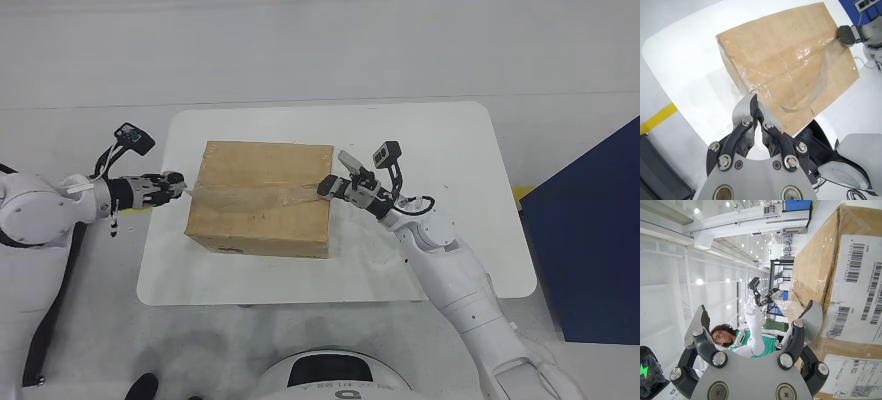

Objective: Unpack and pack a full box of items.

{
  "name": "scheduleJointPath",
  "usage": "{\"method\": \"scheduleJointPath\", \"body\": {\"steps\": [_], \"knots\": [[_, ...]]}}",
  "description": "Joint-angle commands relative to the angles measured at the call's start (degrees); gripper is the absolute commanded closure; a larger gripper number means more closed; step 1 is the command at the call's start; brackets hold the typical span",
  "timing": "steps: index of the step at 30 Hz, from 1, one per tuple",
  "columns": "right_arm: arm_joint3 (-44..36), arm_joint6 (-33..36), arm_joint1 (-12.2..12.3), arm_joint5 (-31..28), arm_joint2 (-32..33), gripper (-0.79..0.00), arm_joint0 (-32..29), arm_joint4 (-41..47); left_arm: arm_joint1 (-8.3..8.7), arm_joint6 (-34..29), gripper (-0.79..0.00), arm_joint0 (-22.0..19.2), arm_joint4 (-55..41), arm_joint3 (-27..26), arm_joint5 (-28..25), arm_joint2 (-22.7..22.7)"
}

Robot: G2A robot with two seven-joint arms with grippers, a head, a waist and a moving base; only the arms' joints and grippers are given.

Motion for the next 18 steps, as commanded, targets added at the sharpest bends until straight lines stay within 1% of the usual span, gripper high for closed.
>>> {"method": "scheduleJointPath", "body": {"steps": [1,5,9,12,13,15,16,18], "knots": [[0.0,0.0,0.0,0.0,0.0,-0.785,0.0,0.0,0.15,-0.8,0.000,-0.2,1.1,0.1,1.3,-0.1],[0.0,0.0,0.0,0.0,0.0,-0.785,0.0,0.0,0.23,-2.2,0.000,-0.6,0.7,0.6,4.4,0.6],[0.0,0.0,0.0,0.0,0.0,-0.785,0.0,0.0,0.30,-4.4,0.000,-1.6,-2.3,1.8,6.8,1.1],[0.0,0.0,0.0,0.0,0.0,-0.785,0.0,0.0,0.30,-4.4,0.000,-2.5,-4.9,2.7,7.6,0.9],[0.0,0.0,0.0,0.0,0.0,-0.785,0.0,0.0,0.28,-4.5,0.000,-2.7,-7.1,3.2,7.8,0.8],[0.0,0.0,0.0,0.0,0.0,-0.785,0.0,0.0,0.38,-4.9,-0.206,-3.2,-8.9,4.2,9.1,0.0],[0.0,0.0,0.0,0.0,0.0,-0.785,0.0,0.0,0.47,-4.3,-0.305,-3.5,-7.9,4.7,10.1,-0.4],[0.0,0.0,0.0,0.0,0.0,-0.785,0.0,0.0,0.46,-3.2,-0.369,-3.7,-7.3,5.6,11.8,-0.2]]}}
